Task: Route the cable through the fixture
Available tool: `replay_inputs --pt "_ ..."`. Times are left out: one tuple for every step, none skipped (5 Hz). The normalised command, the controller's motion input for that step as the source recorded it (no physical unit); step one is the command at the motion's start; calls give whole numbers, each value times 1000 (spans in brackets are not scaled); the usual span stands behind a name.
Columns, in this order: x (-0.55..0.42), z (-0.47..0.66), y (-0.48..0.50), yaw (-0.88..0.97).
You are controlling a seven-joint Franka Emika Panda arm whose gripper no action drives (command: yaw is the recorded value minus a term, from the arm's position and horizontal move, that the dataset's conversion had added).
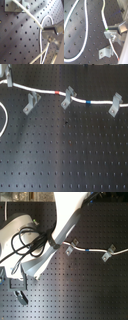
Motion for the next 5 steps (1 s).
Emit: replay_inputs --pt "30 -3 296 83" --pt "-7 -26 107 0" --pt "188 1 10 9" --pt "508 -149 26 191" --pt "355 -324 8 257"
